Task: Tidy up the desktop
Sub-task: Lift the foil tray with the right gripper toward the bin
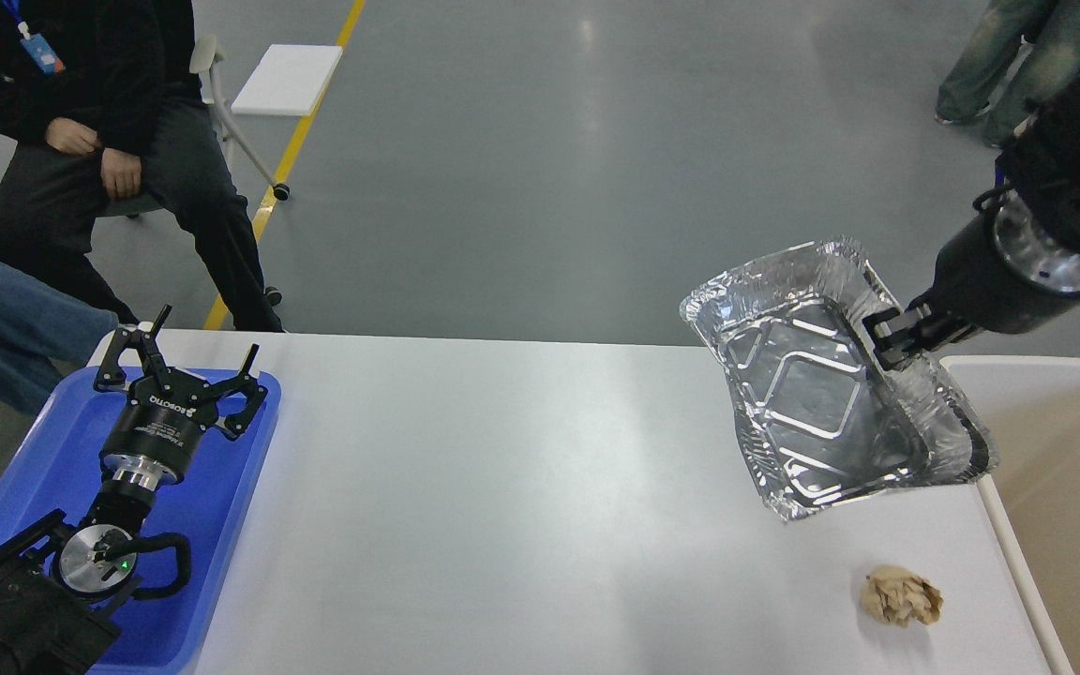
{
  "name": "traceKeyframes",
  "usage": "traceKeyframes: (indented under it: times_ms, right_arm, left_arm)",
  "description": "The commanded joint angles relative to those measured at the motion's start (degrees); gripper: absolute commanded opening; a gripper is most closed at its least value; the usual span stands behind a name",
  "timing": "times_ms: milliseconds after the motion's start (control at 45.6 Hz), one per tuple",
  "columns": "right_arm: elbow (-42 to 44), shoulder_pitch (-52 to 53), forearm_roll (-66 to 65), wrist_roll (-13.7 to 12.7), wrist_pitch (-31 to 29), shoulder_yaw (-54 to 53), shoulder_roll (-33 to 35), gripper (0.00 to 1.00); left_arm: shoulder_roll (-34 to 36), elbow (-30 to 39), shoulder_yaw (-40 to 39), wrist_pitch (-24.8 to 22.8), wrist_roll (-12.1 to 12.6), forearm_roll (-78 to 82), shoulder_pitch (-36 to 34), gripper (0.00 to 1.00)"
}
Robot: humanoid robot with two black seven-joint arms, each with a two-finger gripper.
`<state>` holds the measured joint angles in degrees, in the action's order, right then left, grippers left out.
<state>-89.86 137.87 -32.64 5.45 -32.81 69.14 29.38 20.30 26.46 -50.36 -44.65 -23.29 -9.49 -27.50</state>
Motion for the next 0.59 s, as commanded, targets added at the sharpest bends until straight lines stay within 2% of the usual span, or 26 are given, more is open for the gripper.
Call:
traceKeyframes:
  times_ms: [0,571]
  right_arm:
    - [-0.32,8.99,0.03,0.0,-6.64,-0.14,1.12,0.0]
    - [0.3,7.68,-0.06,-0.09,-7.09,0.64,2.78,0.0]
  left_arm:
    - [0.0,0.0,0.0,0.0,0.0,0.0,-0.01,0.99]
    - [0.0,0.0,0.0,0.0,0.0,0.0,-0.01,0.99]
